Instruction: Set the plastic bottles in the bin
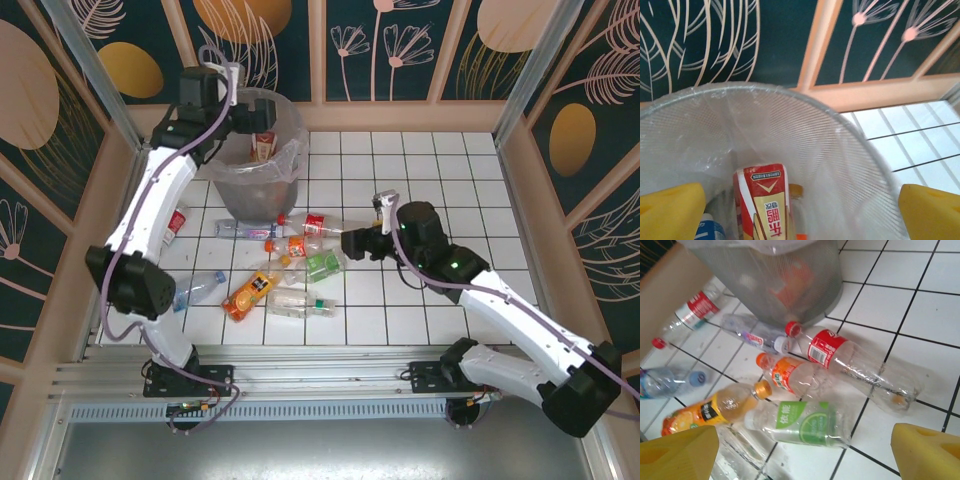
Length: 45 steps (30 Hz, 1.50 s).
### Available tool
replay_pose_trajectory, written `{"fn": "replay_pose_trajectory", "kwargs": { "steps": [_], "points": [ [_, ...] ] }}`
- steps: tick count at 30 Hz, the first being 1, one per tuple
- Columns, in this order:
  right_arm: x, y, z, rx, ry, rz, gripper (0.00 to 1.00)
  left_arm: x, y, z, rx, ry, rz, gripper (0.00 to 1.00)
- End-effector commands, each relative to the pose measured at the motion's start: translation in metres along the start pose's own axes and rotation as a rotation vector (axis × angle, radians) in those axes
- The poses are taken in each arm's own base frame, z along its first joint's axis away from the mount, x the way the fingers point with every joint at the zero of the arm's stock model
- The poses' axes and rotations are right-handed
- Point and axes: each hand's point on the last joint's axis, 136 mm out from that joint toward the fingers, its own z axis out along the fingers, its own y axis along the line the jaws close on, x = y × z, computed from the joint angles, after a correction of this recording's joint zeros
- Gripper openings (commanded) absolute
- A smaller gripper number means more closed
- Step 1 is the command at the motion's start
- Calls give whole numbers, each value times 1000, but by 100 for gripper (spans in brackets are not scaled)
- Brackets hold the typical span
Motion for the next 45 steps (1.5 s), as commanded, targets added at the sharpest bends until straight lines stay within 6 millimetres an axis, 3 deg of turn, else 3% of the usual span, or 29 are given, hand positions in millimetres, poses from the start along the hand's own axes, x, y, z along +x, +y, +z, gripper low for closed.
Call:
{"fn": "replay_pose_trajectory", "kwargs": {
  "steps": [1, 6, 13, 16, 19, 28, 35, 45],
  "points": [
    [-11, -2, 3, 17, 10, -88, 89, -5, -37, -34, 180, -51, -28, 99],
    [-11, -19, 22, 31, 73, -111, 88, 30, -66, -71, 352, -39, -79, 99],
    [-1, -44, 53, 95, 227, -204, 88, 113, -95, -99, 475, 40, -154, 99],
    [1, -50, 65, 114, 260, -243, 89, 151, -105, -100, 518, 86, -202, 99],
    [7, -60, 82, 137, 316, -267, 89, 175, -110, -98, 571, 108, -258, 99],
    [35, -101, 130, 214, 462, -293, 90, 201, -122, -105, 653, 114, -286, 99],
    [40, -115, 154, 245, 495, -339, 90, 213, -125, -97, 649, 143, -288, 99],
    [58, -119, 183, 204, 567, -348, 89, 222, -132, -88, 654, 165, -296, 99]
  ]
}}
